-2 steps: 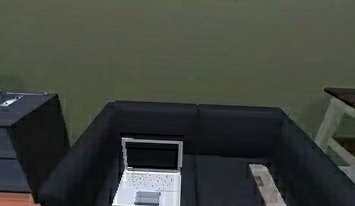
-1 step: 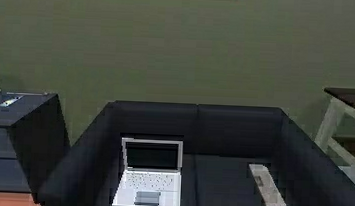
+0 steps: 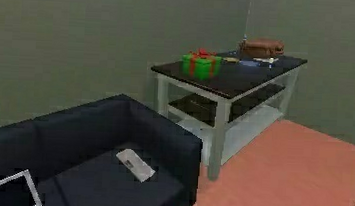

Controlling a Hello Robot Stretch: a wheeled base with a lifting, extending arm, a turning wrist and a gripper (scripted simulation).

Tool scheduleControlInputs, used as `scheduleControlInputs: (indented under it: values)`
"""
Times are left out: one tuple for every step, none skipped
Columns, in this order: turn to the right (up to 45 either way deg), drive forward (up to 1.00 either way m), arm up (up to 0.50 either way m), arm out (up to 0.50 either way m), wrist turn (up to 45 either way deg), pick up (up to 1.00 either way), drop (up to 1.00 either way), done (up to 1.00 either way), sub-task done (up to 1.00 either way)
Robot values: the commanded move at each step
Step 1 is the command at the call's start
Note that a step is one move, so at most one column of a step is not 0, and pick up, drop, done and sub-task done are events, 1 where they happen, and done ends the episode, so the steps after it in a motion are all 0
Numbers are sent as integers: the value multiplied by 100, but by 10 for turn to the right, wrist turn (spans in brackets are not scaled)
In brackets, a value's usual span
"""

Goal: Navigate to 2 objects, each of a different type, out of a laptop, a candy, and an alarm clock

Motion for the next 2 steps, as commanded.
scheduleControlInputs:
  values:
    - [450,0,0,0,0,0,0,0,0]
    - [330,0,0,0,0,0,0,0,0]
